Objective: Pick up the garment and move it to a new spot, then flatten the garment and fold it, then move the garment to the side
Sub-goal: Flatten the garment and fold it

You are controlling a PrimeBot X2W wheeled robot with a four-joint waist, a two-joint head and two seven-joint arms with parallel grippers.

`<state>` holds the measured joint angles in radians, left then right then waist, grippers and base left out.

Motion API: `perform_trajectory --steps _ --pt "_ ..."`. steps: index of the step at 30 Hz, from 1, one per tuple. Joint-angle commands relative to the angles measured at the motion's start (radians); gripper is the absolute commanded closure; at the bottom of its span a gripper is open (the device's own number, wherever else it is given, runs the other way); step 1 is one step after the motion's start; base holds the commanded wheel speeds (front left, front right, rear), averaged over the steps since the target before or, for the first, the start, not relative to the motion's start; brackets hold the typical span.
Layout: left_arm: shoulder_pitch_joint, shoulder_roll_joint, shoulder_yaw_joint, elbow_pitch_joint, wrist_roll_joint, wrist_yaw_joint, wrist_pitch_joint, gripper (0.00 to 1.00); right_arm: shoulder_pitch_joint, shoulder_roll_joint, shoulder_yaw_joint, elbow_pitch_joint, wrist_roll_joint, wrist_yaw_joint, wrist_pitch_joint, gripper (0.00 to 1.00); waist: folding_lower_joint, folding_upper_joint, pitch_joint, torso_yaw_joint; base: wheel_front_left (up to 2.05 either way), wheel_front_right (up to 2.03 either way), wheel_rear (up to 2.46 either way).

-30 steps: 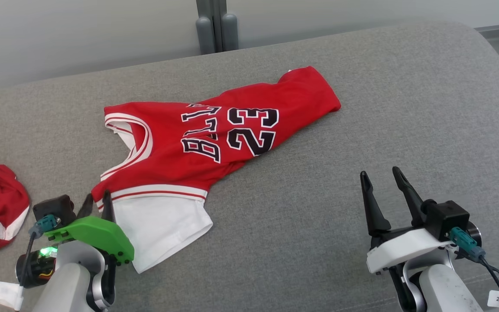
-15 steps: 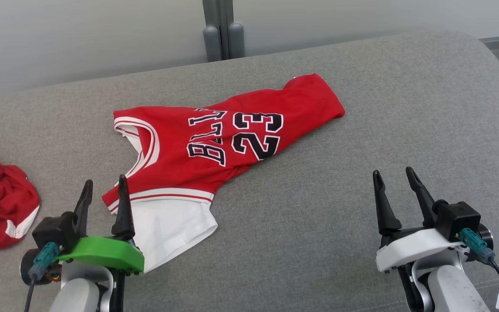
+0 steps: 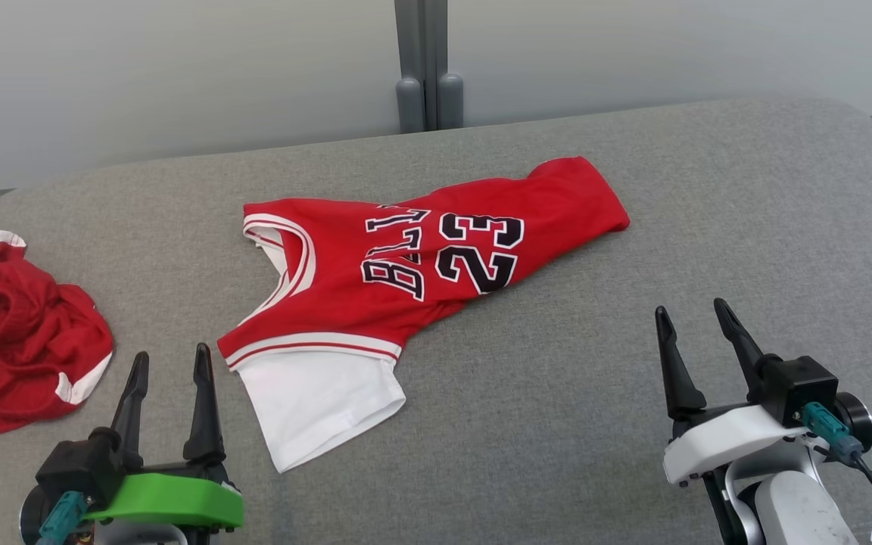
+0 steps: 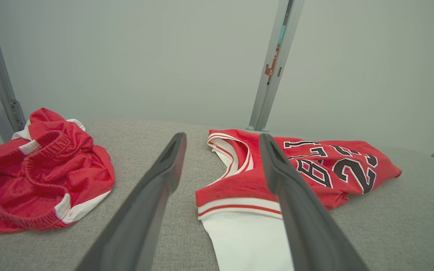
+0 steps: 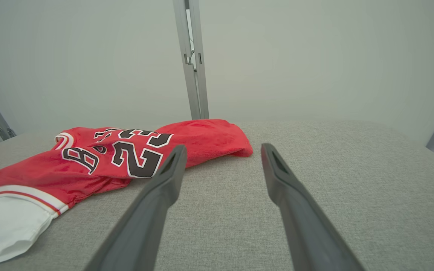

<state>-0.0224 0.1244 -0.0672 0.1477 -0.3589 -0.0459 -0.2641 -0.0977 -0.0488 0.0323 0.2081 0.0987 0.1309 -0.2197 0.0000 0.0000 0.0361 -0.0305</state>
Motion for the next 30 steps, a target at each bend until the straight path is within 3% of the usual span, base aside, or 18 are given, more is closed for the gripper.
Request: perform_trajectory --steps 1,13,23,30 --pt "0.021 -0.007 0.01 0.009 0.009 -0.01 0.0 0.0 0.012 -0.003 -0.003 -0.006 -0.011 0.0 0.006 0.0 0.0 0.0 -0.007 0.007 0.0 0.0 0.0" --pt "-0.004 -0.032 0.034 0.072 0.033 -0.043 0.0 0.0 -0.073 -0.003 -0.008 0.029 0.039 0.0 0.068 0.0 0.0 0.0 0.014 0.013 0.0 0.0 0.0" --pt "-0.082 -0.044 0.007 0.049 0.05 -0.067 0.0 0.0 -0.4 -0.068 -0.092 0.319 0.177 -0.001 0.347 0.0 0.0 0.0 0.135 0.074 0.0 0.0 0.0" --pt "-0.12 -0.049 -0.001 0.018 0.064 -0.075 0.0 0.0 -0.597 -0.122 -0.197 0.526 0.17 0.0 0.429 0.0 0.0 0.0 0.221 0.146 0.0 0.0 0.0"
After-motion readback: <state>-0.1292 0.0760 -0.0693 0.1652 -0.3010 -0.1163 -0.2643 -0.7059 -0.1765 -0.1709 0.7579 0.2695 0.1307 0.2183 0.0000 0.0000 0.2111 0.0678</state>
